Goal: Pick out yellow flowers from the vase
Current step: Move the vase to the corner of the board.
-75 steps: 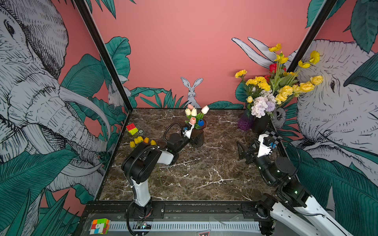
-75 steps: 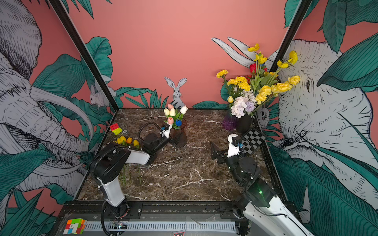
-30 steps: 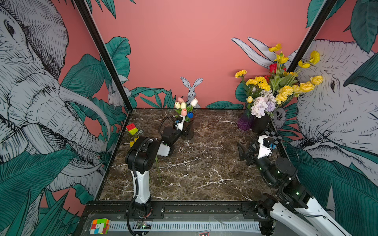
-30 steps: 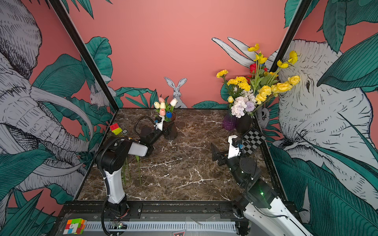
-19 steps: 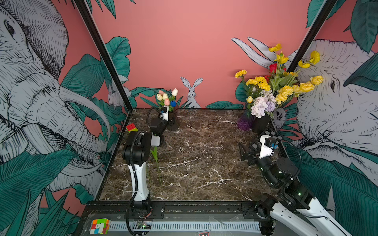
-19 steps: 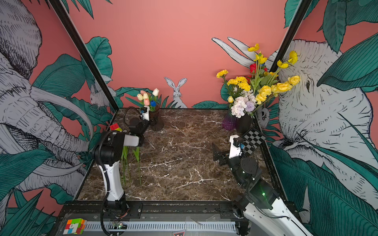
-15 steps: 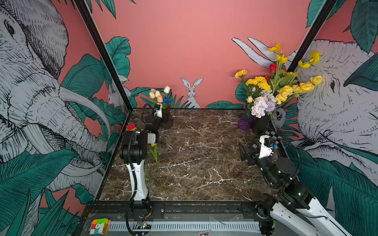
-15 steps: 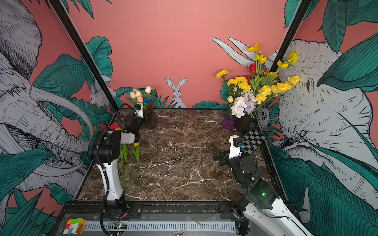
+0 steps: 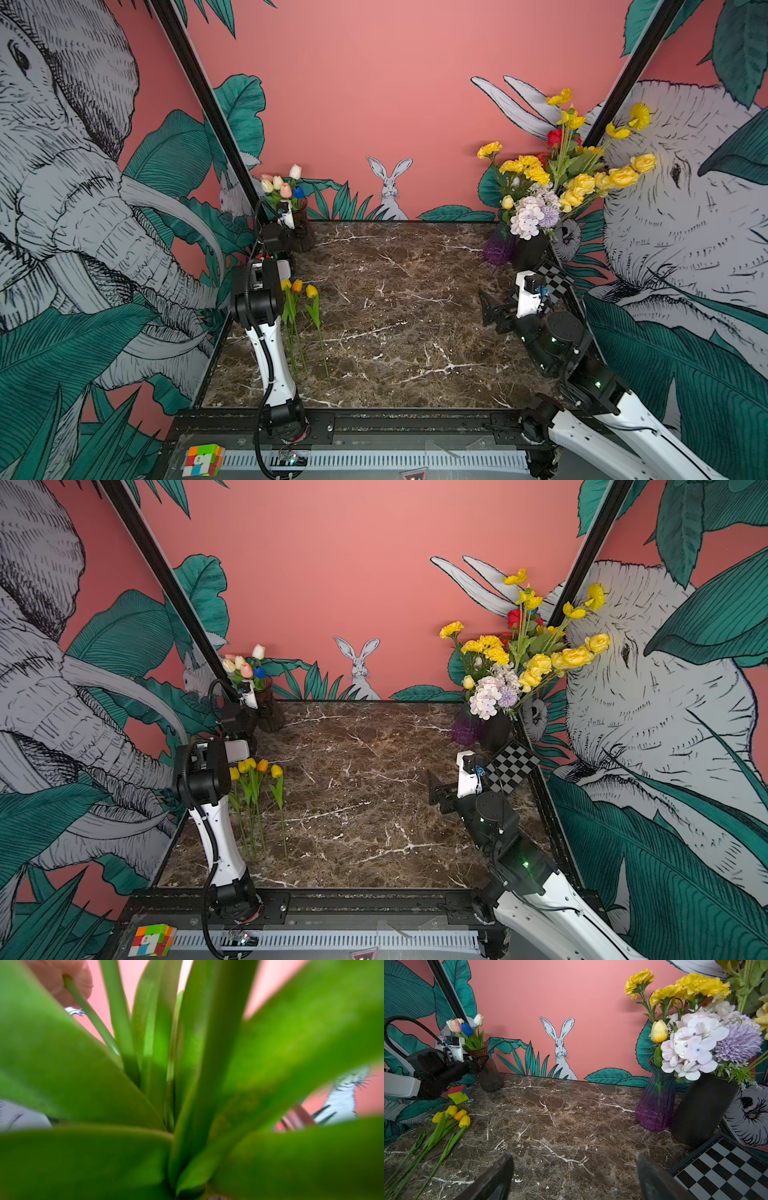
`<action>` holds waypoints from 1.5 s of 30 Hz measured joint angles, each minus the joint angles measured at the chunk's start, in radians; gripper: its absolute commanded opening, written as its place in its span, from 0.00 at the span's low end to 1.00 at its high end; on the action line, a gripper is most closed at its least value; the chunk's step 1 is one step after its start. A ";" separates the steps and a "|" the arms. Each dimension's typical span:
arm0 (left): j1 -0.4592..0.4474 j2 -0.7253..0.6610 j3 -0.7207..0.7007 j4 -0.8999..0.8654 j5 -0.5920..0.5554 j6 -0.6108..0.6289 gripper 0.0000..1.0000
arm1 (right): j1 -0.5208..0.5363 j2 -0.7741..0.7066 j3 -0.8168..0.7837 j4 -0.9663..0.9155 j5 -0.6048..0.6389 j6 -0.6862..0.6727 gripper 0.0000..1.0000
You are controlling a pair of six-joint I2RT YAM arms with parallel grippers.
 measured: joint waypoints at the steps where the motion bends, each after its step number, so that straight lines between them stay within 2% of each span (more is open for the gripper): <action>1: 0.004 0.003 0.006 -0.005 -0.002 0.000 0.62 | 0.000 0.003 0.002 0.002 0.000 0.000 0.91; 11: 0.010 0.004 0.005 0.021 -0.002 -0.006 0.85 | 0.000 0.016 0.003 0.004 -0.001 -0.001 0.91; 12: 0.010 0.004 -0.005 0.035 -0.003 -0.007 0.98 | 0.000 0.016 0.004 0.005 -0.001 -0.001 0.91; 18: 0.010 -0.019 -0.127 0.093 -0.021 -0.022 0.99 | 0.000 0.006 0.005 0.005 -0.001 0.000 0.91; 24: 0.010 -0.129 -0.311 0.168 -0.051 -0.059 0.99 | 0.000 0.003 0.005 0.004 0.000 0.000 0.91; 28: 0.003 -0.275 -0.474 0.220 -0.084 -0.080 0.99 | 0.000 0.008 0.013 -0.011 0.010 -0.003 0.91; 32: -0.014 -0.466 -0.635 0.202 -0.136 -0.106 0.99 | -0.003 0.039 0.049 -0.030 0.035 -0.016 0.93; 35: -0.068 -0.664 -0.729 0.068 -0.203 -0.106 0.99 | -0.020 0.095 0.097 -0.058 0.061 -0.036 0.95; 37: -0.136 -0.814 -0.753 -0.074 -0.249 -0.108 0.99 | -0.048 0.147 0.135 -0.073 0.074 -0.047 0.99; 39: -0.195 -0.946 -0.755 -0.205 -0.276 -0.123 0.99 | -0.090 0.193 0.168 -0.085 0.082 -0.058 0.99; 41: -0.239 -1.061 -0.755 -0.325 -0.280 -0.173 0.99 | -0.146 0.241 0.194 -0.092 0.081 -0.065 0.99; 45: -0.246 -1.207 -0.753 -0.543 -0.255 -0.314 0.99 | -0.281 0.330 0.223 -0.083 0.063 -0.062 1.00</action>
